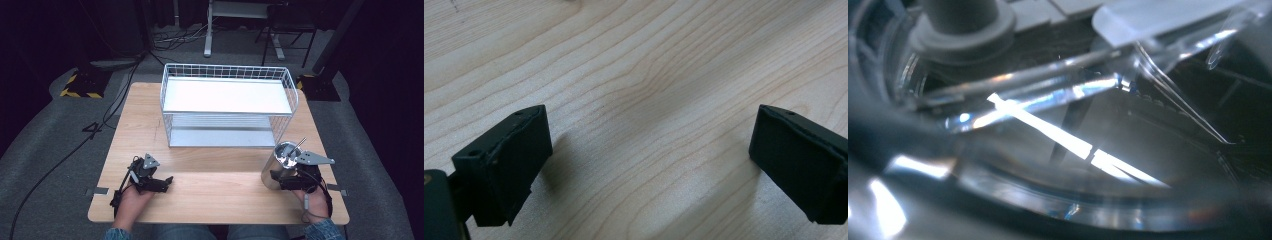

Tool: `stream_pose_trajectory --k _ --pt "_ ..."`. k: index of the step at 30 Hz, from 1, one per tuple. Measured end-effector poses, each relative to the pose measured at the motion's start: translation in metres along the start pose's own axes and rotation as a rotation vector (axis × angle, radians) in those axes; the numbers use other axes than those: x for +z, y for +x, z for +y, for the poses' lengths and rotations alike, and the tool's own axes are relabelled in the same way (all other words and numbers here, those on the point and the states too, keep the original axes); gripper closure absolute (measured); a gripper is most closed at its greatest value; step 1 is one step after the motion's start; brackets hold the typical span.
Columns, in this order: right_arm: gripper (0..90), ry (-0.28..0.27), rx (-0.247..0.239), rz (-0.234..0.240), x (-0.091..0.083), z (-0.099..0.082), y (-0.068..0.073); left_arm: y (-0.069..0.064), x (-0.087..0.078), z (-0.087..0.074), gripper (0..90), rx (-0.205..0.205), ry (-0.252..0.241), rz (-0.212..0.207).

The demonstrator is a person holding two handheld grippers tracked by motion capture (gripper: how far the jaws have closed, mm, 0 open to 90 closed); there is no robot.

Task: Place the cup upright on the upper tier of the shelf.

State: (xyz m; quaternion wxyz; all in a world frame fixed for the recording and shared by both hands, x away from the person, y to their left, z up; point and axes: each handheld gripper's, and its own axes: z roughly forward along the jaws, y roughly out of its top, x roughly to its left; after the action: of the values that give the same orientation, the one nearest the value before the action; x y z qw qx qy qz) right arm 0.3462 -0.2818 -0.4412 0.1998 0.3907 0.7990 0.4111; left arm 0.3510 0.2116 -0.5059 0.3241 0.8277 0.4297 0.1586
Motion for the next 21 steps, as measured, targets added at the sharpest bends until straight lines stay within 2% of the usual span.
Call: stream_pose_trajectory --k 5,13,21 --pt "3.8 0.025 0.004 -0.003 -0.001 0.004 0.000 0.000 0.000 0.000 4.1 0.000 0.001 0.000" --pt "3.9 0.018 -0.009 -0.005 -0.013 0.016 -0.001 0.000 0.000 0.000 4.1 0.000 0.001 0.000" --pt "3.9 0.009 -0.017 0.010 -0.027 0.038 -0.001 0.000 0.000 0.000 4.1 0.000 0.001 0.000"
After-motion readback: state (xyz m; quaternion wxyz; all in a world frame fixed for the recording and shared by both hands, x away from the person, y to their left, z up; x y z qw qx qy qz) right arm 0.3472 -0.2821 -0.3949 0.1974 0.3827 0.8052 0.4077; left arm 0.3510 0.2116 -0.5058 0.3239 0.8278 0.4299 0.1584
